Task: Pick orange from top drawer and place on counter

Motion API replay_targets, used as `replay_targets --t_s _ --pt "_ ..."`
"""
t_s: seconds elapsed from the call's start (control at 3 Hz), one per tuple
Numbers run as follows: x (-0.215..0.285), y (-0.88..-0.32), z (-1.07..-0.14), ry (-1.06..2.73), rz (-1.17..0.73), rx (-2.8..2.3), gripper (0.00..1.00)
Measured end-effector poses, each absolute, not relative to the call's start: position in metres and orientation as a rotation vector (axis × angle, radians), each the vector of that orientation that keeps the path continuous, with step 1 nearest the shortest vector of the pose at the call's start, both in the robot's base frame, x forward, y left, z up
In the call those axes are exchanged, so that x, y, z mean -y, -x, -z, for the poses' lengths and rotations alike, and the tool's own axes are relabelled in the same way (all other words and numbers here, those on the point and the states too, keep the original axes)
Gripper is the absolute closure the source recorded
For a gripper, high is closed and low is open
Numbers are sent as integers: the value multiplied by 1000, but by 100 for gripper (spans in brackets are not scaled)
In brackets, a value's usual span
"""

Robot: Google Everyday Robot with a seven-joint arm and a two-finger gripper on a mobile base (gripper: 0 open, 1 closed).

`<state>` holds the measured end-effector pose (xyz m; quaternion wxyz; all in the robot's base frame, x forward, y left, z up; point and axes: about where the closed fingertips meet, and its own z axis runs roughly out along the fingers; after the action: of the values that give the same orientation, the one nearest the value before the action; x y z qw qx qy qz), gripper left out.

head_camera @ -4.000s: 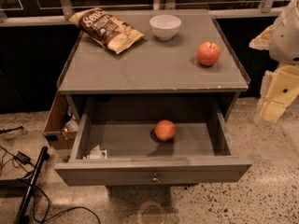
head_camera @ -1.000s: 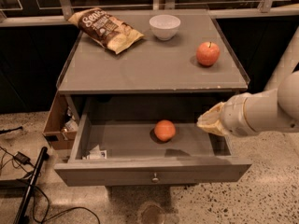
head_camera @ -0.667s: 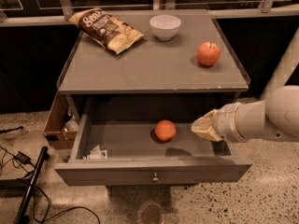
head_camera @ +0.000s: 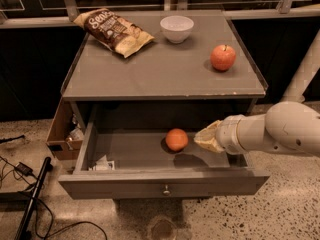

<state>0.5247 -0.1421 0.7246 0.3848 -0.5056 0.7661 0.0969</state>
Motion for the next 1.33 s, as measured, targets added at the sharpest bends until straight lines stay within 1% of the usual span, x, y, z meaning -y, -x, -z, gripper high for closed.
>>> replay_targets --t_s 0.33,0.67,1.0,1.33 --pt "134 -536 -710 1280 -265 -1954 11" --pt "127 -547 -696 1270 -279 -1960 1" --pt "120 -557 -682 1251 -285 -1969 3" --pt "114 -566 -669 1228 -287 -1984 15"
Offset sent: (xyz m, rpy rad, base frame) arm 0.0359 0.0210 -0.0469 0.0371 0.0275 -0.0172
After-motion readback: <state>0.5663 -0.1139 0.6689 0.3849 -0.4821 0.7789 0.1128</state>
